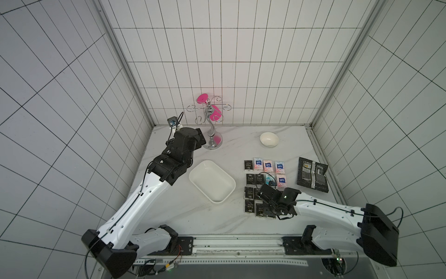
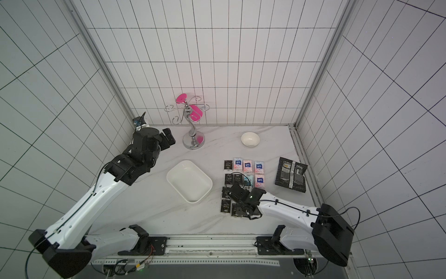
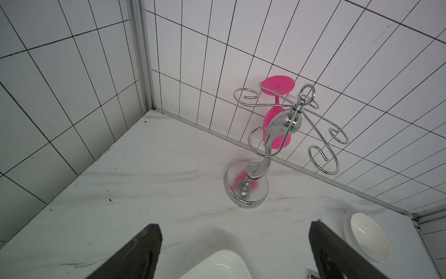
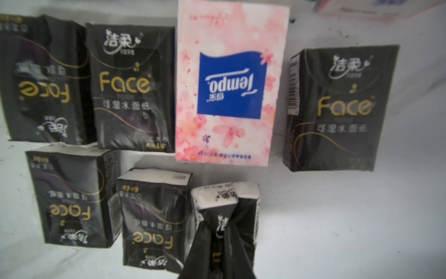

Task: Take the pocket tissues out of the storage box
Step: Place the pocket tissues at the center of the board, then reset both arms

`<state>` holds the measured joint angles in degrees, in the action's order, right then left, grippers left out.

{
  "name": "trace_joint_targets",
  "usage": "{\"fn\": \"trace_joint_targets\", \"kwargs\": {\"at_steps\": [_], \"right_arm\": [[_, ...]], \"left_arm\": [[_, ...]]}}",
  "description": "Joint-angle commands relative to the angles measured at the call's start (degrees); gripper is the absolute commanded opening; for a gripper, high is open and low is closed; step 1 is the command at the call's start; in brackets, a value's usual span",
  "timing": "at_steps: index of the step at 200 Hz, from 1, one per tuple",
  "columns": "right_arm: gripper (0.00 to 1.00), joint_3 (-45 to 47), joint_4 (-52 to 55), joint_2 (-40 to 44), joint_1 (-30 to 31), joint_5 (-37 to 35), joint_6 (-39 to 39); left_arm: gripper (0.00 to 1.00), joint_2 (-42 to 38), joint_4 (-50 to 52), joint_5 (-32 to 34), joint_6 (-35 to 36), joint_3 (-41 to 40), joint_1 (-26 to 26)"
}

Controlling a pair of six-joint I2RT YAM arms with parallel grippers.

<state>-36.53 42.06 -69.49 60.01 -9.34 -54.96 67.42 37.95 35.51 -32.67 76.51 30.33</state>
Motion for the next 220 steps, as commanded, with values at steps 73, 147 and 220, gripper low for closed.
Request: {"fn": "trace_joint_targets", "kwargs": {"at_steps": [73, 147, 220], "right_arm": [[0.47, -1.3, -0.3, 0.8, -0.3, -2.5, 2.0], [0.52, -17.5, 4.6, -3.2, -3.9, -6.9, 20.5], [0.57, -27.2, -5.9, -14.6, -7.0, -7.3, 33.6]], "left_arm": [[0.98, 0.7, -0.4, 1.1, -0.1, 1.2, 1.8], [0.99, 1.3, -0.2, 1.5, -0.7, 0.2, 2.1], [0.98, 0.9, 1.0, 3.5, 0.5, -1.1, 2.4]]}}
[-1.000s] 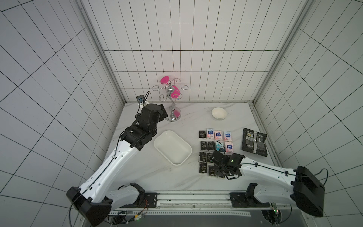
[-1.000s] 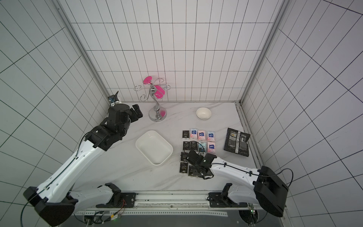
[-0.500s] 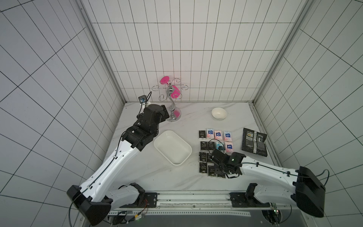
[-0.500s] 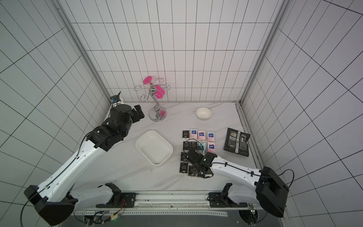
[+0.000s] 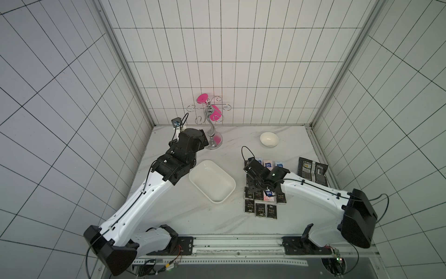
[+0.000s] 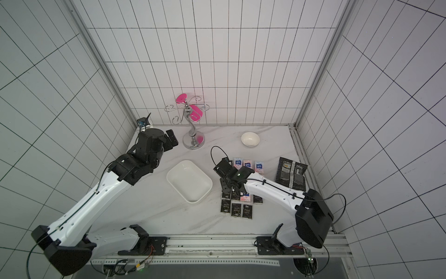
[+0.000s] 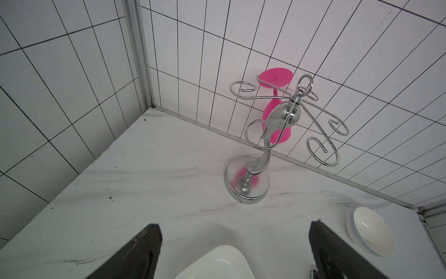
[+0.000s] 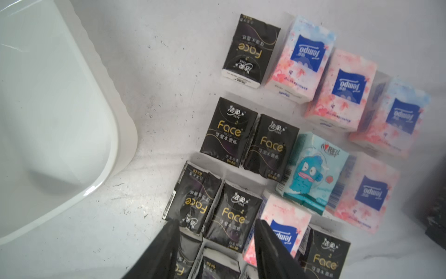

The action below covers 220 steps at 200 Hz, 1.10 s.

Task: Take the pocket tissues out of the storage box
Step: Reset both arms

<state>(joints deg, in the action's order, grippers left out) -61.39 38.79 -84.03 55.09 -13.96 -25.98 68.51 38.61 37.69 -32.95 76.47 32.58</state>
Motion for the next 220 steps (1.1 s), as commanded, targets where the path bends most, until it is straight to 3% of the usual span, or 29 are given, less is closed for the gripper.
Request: {"fn": "trace_joint_targets", "kwargs": {"at_steps": [1, 15, 17, 20, 53, 77, 94, 124, 165, 203, 220], "right_arm": [[0.57, -2.2, -2.9, 0.0, -2.2, -2.9, 4.8], [0.65, -1.3, -5.8, 1.7, -5.3, -3.7, 7.2], [0.90, -1.1, -6.4, 2.0, -5.9, -3.5, 7.8], [1.00, -0.9, -7.3, 2.5, -6.9, -3.1, 8.6], [0.99, -1.3, -13.3, 5.1, -21.7, -0.5, 13.3], [0.99, 4.7, -24.8, 6.9, -34.4, 5.6, 12.0], [0.99, 9.1, -31.4, 6.9, -39.9, 4.8, 11.8], [0.99, 10.1, -33.1, 3.6, -48.8, 6.2, 13.2], [0.99, 20.1, -49.1, 5.4, -53.5, 4.5, 20.6], [0.99, 25.2, -59.4, 0.7, -54.8, 2.2, 20.1], [0.99, 28.7, -67.0, -0.5, -54.9, 0.3, 20.2]], "left_arm": [[0.98, -0.2, 0.2, 1.3, 0.8, -1.2, 0.1], [0.99, 0.0, -1.4, 0.7, 1.7, -2.8, 0.1], [0.99, 0.1, -1.8, 0.7, 1.8, -3.1, 0.1], [0.98, 0.2, -2.2, 0.6, 1.9, -3.4, 0.1], [0.99, 1.8, -6.8, -0.5, 3.5, -6.9, -1.2], [0.98, 2.8, -10.3, -0.8, 4.2, -9.8, -3.6], [0.99, 4.7, -11.2, -1.3, 4.3, -10.7, -6.4], [0.99, 8.0, -11.6, -1.4, 3.5, -12.0, -11.1], [0.98, 10.2, -19.3, 1.5, 9.7, -17.6, -12.9], [0.99, 10.3, -33.2, -0.4, 18.2, -26.7, -16.1], [0.99, 11.4, -36.6, -0.9, 18.1, -29.5, -19.2]]}}
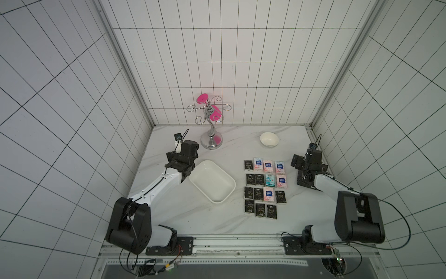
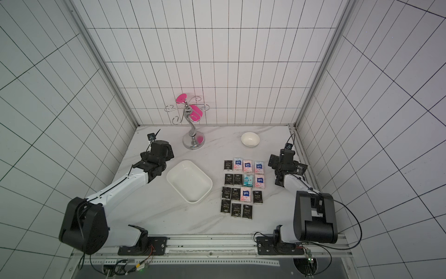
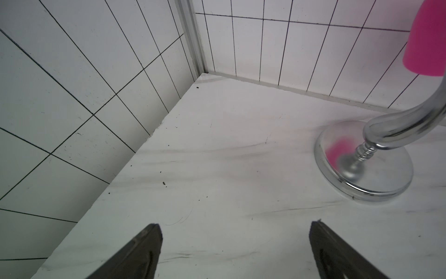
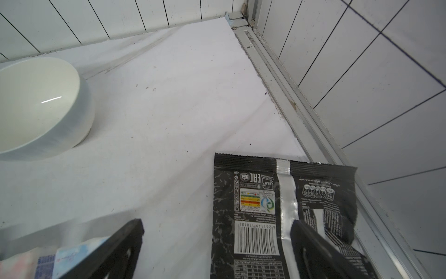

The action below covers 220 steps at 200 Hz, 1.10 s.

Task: Take the pocket tissues out of the storage box
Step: Reset both arms

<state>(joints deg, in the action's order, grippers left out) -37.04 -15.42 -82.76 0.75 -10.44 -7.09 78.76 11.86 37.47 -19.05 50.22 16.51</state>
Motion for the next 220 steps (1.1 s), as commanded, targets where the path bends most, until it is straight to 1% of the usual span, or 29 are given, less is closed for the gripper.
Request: {"fn": "trace_joint_targets", "kwargs": {"at_steps": [1, 8, 19, 29, 39, 47, 58, 65, 81, 94, 105, 121, 130, 148, 157, 170, 176, 195, 208, 220], "right_arm": [[0.99, 4.4, -12.8, -1.7, -0.6, -3.3, 1.4], [0.99, 5.0, -13.1, -1.1, -0.6, -3.0, 1.9], [0.99, 7.2, -18.6, -0.9, -0.7, -3.8, 1.9], [0.99, 8.2, -20.0, -1.1, -0.8, -3.9, 1.5], [0.99, 11.6, -27.9, -2.8, -0.8, -3.8, 1.7], [0.99, 13.6, -33.1, -4.2, -0.8, -4.1, 1.8], [0.99, 13.4, -31.8, -4.1, -0.8, -4.4, 1.8], [0.99, 13.3, -31.0, -3.8, -0.8, -4.2, 1.6], [0.99, 13.6, -32.6, -4.7, -0.8, -3.4, 2.2], [0.99, 14.2, -34.2, -5.2, -0.7, -3.5, 2.3], [0.99, 14.2, -33.8, -4.9, -0.7, -3.5, 2.3], [0.99, 14.2, -34.1, -5.0, -0.7, -3.5, 2.3], [0.99, 14.3, -34.0, -5.0, -0.7, -3.5, 2.3], [0.99, 14.3, -34.1, -5.0, -0.6, -3.5, 2.3], [0.99, 14.3, -34.1, -4.9, -0.7, -3.5, 2.2], [0.99, 14.3, -34.1, -5.0, -0.6, -3.5, 2.3], [0.99, 14.3, -34.1, -5.0, -0.6, -3.6, 2.3], [0.99, 14.3, -34.1, -5.0, -0.6, -3.5, 2.3], [0.99, 14.3, -34.1, -5.0, -0.6, -3.5, 2.3], [0.99, 14.2, -34.1, -5.0, -0.6, -3.6, 2.3]], "left_arm": [[0.98, 1.3, -10.1, -0.7, 4.2, -3.3, -3.3], [0.99, 1.9, -11.0, -1.9, 4.3, -4.1, -4.7], [0.98, 3.3, -12.1, -3.9, 5.3, -4.9, -6.4], [0.98, 5.5, -14.5, -3.5, 6.3, -6.0, -7.4], [0.98, 6.8, -18.1, -3.2, 7.3, -8.0, -8.0], [0.98, 7.3, -23.2, -3.6, 8.1, -10.5, -8.4], [0.98, 7.9, -30.6, -5.5, 9.4, -14.1, -9.2], [0.99, 7.8, -34.2, -5.7, 9.9, -15.2, -9.2], [0.98, 7.6, -36.1, -9.5, 11.1, -15.6, -9.7], [0.98, 8.4, -37.0, -10.0, 13.0, -15.2, -9.8], [0.98, 8.7, -43.1, -10.7, 15.1, -17.6, -9.9], [0.98, 10.1, -50.8, -12.7, 15.9, -20.6, -10.6], [0.98, 10.3, -51.4, -13.8, 14.6, -20.7, -12.0], [0.98, 9.2, -50.1, -21.4, 12.0, -22.0, -15.6], [0.98, 10.8, -55.9, -23.7, 12.5, -24.5, -16.2], [0.99, 13.4, -64.8, -23.8, 13.6, -26.5, -16.1], [0.99, 13.1, -64.2, -23.9, 13.5, -26.3, -16.1], [0.98, 10.6, -54.7, -24.0, 12.2, -23.9, -16.3], [0.98, 11.2, -57.1, -24.1, 12.5, -24.5, -16.4], [0.98, 11.1, -56.8, -24.1, 12.5, -24.4, -16.3]]}}
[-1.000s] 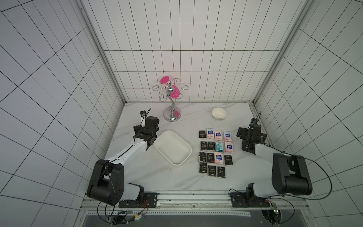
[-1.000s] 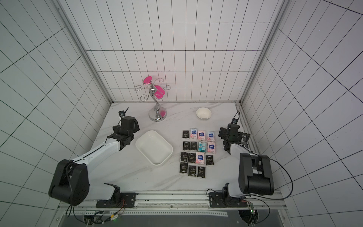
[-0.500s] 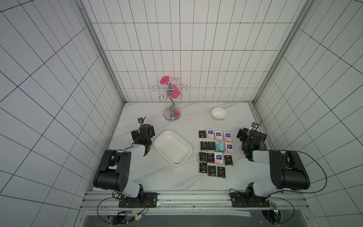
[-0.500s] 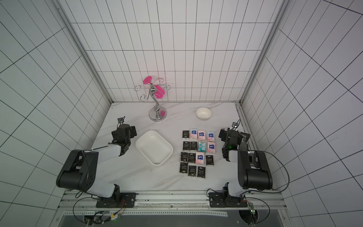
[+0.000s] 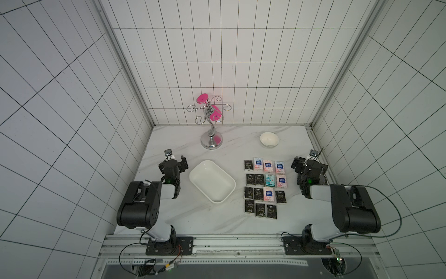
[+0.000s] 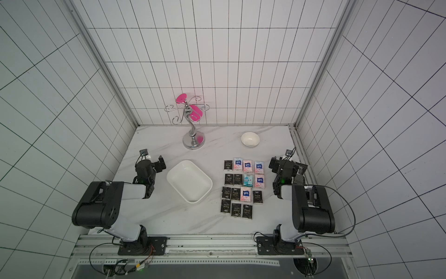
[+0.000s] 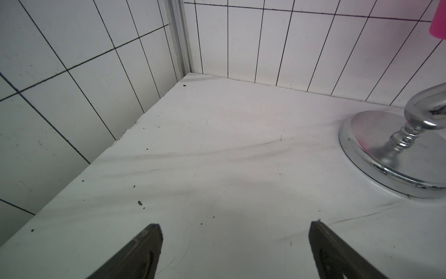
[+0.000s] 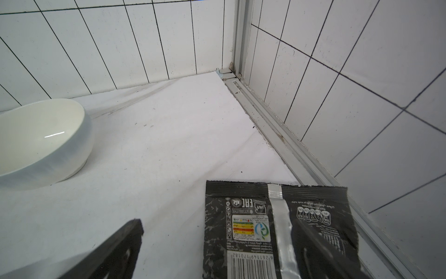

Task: Take the pocket tissues out of the storage box
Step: Reset both arms

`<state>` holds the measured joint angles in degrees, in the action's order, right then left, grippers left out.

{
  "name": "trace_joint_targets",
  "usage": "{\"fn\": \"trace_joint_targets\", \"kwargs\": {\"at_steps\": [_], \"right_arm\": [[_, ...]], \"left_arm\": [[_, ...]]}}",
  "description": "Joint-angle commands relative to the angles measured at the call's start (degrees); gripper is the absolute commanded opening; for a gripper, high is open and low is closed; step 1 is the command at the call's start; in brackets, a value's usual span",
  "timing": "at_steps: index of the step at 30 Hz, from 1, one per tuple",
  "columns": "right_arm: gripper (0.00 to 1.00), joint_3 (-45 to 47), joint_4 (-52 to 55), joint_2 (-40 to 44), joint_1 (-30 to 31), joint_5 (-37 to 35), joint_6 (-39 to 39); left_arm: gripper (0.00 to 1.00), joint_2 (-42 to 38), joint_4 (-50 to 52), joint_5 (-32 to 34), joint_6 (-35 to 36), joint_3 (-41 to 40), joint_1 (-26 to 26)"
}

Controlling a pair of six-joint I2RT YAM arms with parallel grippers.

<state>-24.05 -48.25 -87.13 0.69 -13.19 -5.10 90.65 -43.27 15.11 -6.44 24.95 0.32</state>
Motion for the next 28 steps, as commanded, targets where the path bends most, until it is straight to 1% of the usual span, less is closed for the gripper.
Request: {"fn": "trace_joint_targets", "kwargs": {"at_steps": [1, 28], "right_arm": [[0.99, 1.3, -1.2, -0.6, -0.6, -0.8, 0.4], [0.99, 0.9, -0.9, -0.9, -0.6, -1.0, 0.4]], "left_arm": [[0.98, -0.8, -1.5, -1.8, -0.2, 0.9, -0.1], [0.98, -1.0, -0.7, -1.7, -0.3, 1.0, -0.1]]}}
